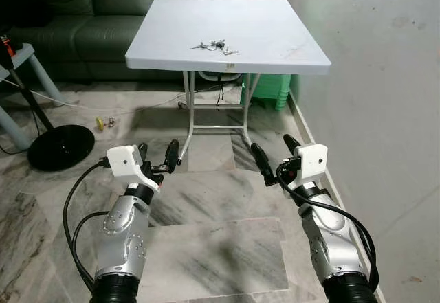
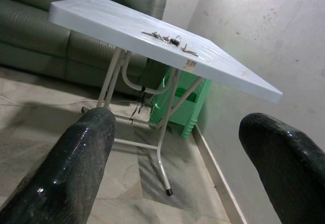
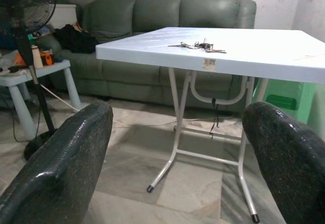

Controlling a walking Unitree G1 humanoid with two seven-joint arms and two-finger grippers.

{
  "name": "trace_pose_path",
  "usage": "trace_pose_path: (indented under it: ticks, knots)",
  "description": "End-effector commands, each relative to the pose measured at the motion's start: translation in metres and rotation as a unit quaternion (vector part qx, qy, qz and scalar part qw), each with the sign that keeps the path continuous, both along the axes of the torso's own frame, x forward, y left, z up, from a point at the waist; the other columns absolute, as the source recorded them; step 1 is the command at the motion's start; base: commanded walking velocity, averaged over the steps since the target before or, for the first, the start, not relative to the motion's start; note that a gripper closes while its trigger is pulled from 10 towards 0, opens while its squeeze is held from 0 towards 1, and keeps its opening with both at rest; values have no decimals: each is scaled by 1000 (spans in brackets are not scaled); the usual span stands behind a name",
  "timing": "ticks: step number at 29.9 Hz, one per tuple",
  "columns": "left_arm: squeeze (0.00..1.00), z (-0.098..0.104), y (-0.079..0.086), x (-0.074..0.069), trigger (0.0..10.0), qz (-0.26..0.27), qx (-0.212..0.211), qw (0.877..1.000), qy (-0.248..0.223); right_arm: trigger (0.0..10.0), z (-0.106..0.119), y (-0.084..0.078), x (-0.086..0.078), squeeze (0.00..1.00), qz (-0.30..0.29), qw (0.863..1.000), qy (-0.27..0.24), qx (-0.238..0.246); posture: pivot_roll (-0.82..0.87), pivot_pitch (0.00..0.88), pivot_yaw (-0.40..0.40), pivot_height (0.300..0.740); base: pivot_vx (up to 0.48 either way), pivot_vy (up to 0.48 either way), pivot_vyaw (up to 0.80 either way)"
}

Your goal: Hang keys on a hook

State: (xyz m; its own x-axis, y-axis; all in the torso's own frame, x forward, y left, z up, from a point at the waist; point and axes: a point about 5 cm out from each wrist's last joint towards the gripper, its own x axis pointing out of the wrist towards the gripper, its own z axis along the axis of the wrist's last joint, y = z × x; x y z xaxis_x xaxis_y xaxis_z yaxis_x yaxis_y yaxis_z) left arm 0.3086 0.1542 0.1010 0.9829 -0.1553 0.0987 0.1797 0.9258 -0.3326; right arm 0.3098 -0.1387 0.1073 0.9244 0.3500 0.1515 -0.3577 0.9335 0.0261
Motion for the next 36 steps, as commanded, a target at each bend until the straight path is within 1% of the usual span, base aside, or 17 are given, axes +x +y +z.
trace_pose_path:
  ticks: [1, 6, 9, 23, 25, 28, 36]
  knots:
    - [0, 4, 1, 4, 10000, -2, 1, 1000, -1, 10000, 3, -2, 2, 0, -2, 1000, -1, -4, -15, 0, -33, 740, 0, 0, 800]
    - [0, 4, 2, 5, 10000, 0, 3, 1000, 4, 10000, 5, -6, 3, 0, -4, 1000, -4, -10, -15, 0, -36, 740, 0, 0, 800]
    - [0, 3, 2, 6, 10000, 2, 7, 1000, 8, 10000, 6, -6, 3, 0, -3, 1000, -5, -13, -14, 0, -37, 740, 0, 0, 800]
    - [0, 6, 0, 7, 10000, -4, 16, 1000, 0, 10000, 5, -5, 4, 0, 2, 1000, -4, -13, -11, 0, -40, 740, 0, 0, 800]
    - [0, 6, 0, 7, 10000, -4, 17, 1000, -1, 10000, 5, -6, 5, 0, 0, 1000, -3, -13, -11, 0, -40, 740, 0, 0, 0]
    - [0, 6, 0, 7, 10000, -4, 19, 1000, -1, 10000, 6, -5, 4, 0, 6, 1000, -3, 2, -12, 0, -38, 740, 0, 0, 0]
    - [0, 6, 0, 7, 10000, -5, 17, 1000, -1, 10000, 6, -4, 4, 0, 10, 1000, -6, 4, -13, 0, -39, 740, 272, 0, 0]
